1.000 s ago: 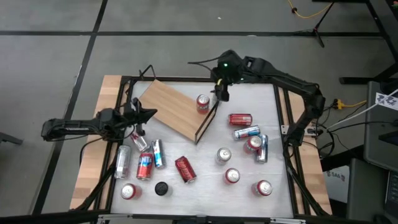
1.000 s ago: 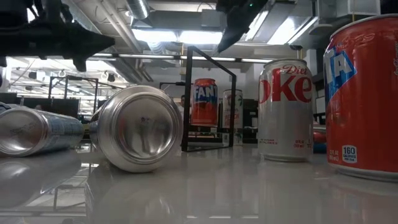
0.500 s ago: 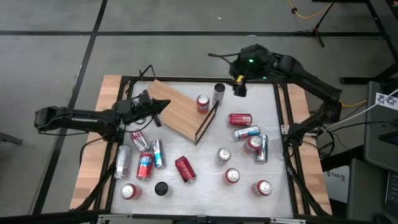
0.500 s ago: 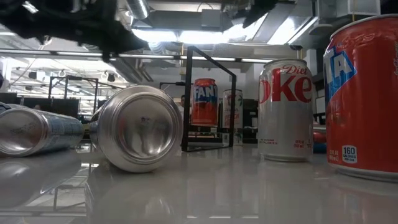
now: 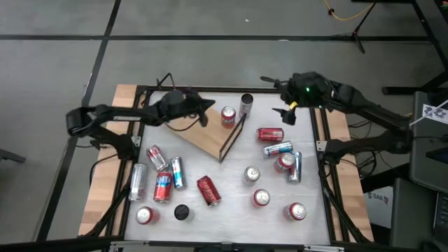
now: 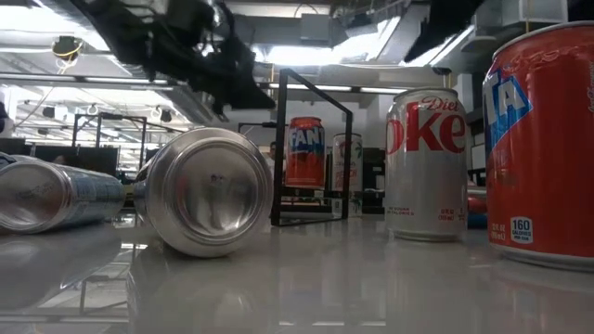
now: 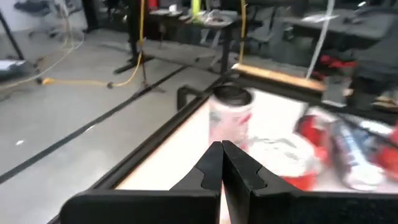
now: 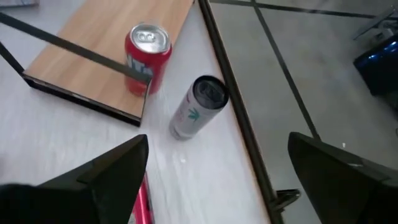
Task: Pick and place cans onto a shelf
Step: Put the top right red soda can on the shelf, then put the middle right red soda can on the shelf aligned with the other red soda can
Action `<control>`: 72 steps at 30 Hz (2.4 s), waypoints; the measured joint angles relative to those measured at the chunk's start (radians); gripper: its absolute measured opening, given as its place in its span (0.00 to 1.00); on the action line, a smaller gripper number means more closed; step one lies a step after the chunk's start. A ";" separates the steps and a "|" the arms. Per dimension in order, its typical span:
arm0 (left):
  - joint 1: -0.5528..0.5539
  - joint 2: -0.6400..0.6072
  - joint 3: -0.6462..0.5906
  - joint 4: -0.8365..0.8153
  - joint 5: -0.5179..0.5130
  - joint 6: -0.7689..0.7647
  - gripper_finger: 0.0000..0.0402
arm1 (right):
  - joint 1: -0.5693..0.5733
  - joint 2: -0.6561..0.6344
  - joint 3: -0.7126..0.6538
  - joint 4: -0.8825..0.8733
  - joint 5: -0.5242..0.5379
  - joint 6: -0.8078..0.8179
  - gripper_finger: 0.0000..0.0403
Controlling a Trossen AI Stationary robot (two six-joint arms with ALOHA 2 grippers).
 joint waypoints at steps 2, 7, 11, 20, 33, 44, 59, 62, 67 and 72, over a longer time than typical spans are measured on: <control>0.020 0.048 0.019 0.000 0.020 -0.002 0.00 | 0.000 -0.029 -0.063 0.040 0.000 0.004 0.93; 0.038 0.156 0.053 0.001 0.081 -0.008 0.00 | 0.000 -0.048 -0.160 0.120 -0.001 0.005 0.93; 0.031 0.234 0.091 0.003 0.090 -0.028 0.00 | 0.000 -0.035 -0.187 0.169 -0.008 0.005 0.93; -0.016 0.318 0.154 0.008 0.113 -0.031 0.00 | 0.000 -0.019 -0.189 0.213 -0.008 0.005 0.93; -0.062 0.319 0.155 0.041 0.116 -0.030 0.00 | 0.000 -0.019 -0.189 0.210 -0.009 0.005 0.93; -0.053 0.315 0.155 0.038 0.087 -0.030 0.00 | 0.000 -0.018 -0.189 0.205 -0.009 0.005 0.93; -0.038 0.122 0.154 -0.105 0.149 -0.027 0.00 | 0.001 -0.018 -0.189 0.194 -0.139 0.107 0.93; -0.048 0.051 0.154 -0.205 0.205 -0.006 0.00 | 0.001 -0.018 -0.189 0.176 -0.187 0.112 0.93; -0.115 -0.088 0.154 -0.391 0.244 0.034 0.00 | 0.001 -0.018 -0.189 0.111 -0.257 0.179 0.93; -0.234 -0.189 0.131 -0.494 0.157 0.036 0.00 | 0.001 -0.018 -0.189 0.058 -0.263 0.181 0.93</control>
